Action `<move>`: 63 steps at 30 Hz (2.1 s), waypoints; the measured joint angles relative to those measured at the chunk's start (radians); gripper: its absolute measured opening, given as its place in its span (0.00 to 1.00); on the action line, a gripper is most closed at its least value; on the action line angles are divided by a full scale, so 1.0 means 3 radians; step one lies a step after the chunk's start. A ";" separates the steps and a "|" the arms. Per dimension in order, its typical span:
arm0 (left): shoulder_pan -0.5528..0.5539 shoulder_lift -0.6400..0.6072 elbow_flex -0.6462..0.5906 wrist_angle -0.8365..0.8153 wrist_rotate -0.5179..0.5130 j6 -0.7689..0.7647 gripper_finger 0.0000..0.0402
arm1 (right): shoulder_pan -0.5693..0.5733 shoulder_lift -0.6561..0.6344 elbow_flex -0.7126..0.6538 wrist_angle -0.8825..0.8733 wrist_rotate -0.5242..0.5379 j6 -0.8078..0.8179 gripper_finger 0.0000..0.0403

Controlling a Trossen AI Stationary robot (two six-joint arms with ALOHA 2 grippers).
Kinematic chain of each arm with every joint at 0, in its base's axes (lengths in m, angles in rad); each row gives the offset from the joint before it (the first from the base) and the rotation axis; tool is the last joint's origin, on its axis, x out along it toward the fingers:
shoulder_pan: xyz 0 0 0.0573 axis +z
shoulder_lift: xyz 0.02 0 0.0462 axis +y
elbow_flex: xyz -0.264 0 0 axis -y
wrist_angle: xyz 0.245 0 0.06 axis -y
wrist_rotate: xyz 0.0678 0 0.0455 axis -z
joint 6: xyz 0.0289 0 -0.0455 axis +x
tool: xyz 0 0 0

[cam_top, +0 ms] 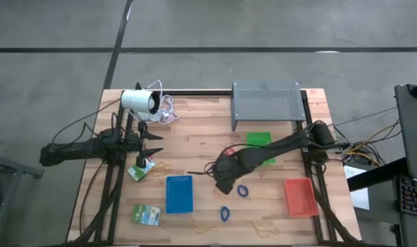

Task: Pick & Place Office Desk Supplies
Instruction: Put the yellow rubber band into the green bin

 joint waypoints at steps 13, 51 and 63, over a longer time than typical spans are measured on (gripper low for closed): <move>0.0001 0.0000 0.0000 0.0001 0.0000 -0.0001 0.53 | -0.0001 0.0186 -0.0028 0.0213 -0.0003 0.0025 0.33; 0.0000 0.0022 0.0001 0.0001 -0.0001 -0.0001 0.53 | -0.0061 0.0198 -0.0395 0.0721 -0.0033 0.0109 0.09; 0.0000 0.0022 0.0000 0.0001 0.0000 -0.0001 0.53 | -0.0062 0.0170 -0.0380 0.0659 -0.0032 0.0010 0.02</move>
